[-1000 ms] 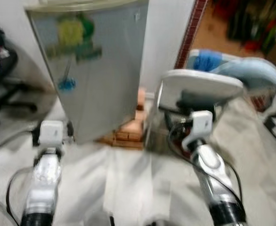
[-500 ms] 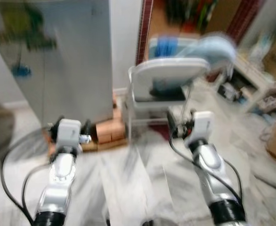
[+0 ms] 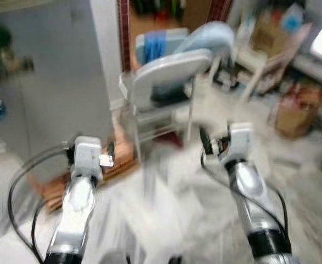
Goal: Restocking fridge
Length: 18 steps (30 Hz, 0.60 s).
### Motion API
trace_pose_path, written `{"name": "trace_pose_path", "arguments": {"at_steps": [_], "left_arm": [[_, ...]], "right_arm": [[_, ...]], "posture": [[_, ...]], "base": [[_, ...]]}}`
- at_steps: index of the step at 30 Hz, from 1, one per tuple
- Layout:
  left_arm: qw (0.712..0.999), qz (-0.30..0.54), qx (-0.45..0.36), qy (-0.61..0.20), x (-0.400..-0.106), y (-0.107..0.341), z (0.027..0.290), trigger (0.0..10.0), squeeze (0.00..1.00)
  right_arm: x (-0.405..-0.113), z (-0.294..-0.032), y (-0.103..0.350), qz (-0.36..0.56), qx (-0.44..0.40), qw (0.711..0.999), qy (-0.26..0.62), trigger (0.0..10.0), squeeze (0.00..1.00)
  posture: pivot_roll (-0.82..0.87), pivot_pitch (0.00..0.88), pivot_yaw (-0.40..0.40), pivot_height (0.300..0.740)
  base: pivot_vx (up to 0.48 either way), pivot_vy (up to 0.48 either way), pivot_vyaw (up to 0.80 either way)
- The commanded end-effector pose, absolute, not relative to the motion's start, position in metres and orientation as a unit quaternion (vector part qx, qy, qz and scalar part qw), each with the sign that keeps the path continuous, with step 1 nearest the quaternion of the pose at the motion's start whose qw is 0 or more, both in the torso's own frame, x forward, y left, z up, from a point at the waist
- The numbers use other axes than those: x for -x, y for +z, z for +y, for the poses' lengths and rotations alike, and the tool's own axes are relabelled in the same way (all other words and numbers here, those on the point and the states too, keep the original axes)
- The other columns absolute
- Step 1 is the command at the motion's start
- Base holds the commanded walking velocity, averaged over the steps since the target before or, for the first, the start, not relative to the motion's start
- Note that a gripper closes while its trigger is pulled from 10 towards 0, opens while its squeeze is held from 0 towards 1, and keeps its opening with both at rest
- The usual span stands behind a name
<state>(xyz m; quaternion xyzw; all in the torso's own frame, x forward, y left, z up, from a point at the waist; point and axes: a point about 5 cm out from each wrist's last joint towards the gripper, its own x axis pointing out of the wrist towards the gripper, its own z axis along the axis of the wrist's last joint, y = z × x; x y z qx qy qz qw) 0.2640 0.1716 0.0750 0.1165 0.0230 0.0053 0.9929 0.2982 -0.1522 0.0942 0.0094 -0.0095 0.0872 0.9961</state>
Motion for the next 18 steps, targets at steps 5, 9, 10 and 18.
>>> {"name": "trace_pose_path", "arguments": {"at_steps": [5,9,10,18], "left_arm": [[0.994,0.032,-0.108,0.007,-0.263,0.077,0.180,10.0,0.00],[0.993,0.025,-0.118,-0.007,-0.264,0.078,0.179,10.0,0.00],[0.993,0.025,-0.118,-0.007,-0.264,0.078,0.179,10.0,0.00],[0.992,0.037,-0.111,-0.037,-0.261,0.076,0.170,10.0,0.00]], "right_arm": [[-0.298,-0.147,0.095,-0.011,-0.003,0.996,0.087,10.0,0.00],[-0.293,-0.159,0.090,-0.007,0.015,0.998,0.059,10.0,0.00],[-0.293,-0.159,0.090,-0.007,0.015,0.998,0.059,10.0,0.00],[-0.280,-0.166,0.082,-0.004,0.005,1.000,0.018,10.0,0.00]], "posture": [[0.10,0.071,-0.057,0.740],[0.09,0.067,-0.042,0.740],[0.09,0.067,-0.042,0.740],[0.06,0.068,0.023,0.740]], "base": [[0.000,0.454,0.00],[0.000,0.454,0.00],[0.000,0.461,0.00],[0.000,0.470,0.00]]}}
